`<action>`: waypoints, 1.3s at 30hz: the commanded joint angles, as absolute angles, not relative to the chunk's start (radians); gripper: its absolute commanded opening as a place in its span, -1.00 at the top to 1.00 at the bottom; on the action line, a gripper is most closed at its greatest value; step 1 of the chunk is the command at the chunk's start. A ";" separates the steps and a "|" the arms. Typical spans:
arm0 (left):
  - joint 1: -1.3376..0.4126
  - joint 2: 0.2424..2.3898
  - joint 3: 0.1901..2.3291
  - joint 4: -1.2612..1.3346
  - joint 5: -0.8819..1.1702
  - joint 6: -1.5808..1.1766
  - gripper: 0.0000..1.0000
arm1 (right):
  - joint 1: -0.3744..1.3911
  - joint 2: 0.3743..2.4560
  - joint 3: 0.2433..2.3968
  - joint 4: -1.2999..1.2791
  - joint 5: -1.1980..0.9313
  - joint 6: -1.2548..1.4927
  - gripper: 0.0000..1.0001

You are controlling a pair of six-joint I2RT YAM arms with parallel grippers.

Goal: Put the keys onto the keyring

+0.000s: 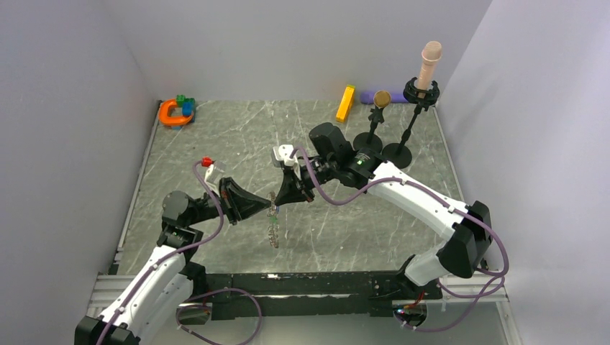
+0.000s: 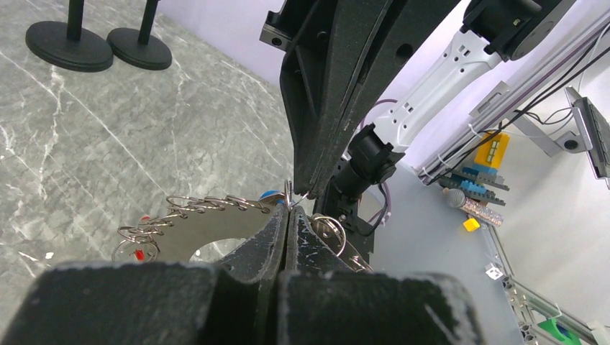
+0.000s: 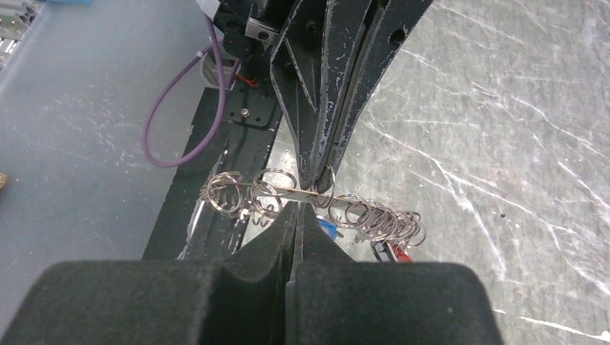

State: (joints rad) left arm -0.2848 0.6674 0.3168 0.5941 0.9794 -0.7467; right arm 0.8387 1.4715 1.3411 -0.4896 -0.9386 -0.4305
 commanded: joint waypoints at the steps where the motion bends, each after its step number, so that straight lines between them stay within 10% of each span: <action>1: -0.276 0.664 0.303 0.813 0.947 -0.826 1.00 | 0.850 1.445 1.332 -0.518 -0.931 -0.444 1.00; 31: -0.278 0.704 0.183 1.184 0.822 -0.865 1.00 | 0.857 1.444 1.330 -0.461 -0.917 -0.394 1.00; 39: -0.277 0.700 0.169 1.205 0.829 -0.853 1.00 | 0.858 1.429 1.327 -0.474 -0.925 -0.409 0.56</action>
State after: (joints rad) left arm -0.2832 0.7105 0.1646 1.0771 0.8577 -0.8585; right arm 0.8516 1.4700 1.3323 -0.4515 -0.9161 -0.4011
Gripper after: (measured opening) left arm 0.012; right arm 0.187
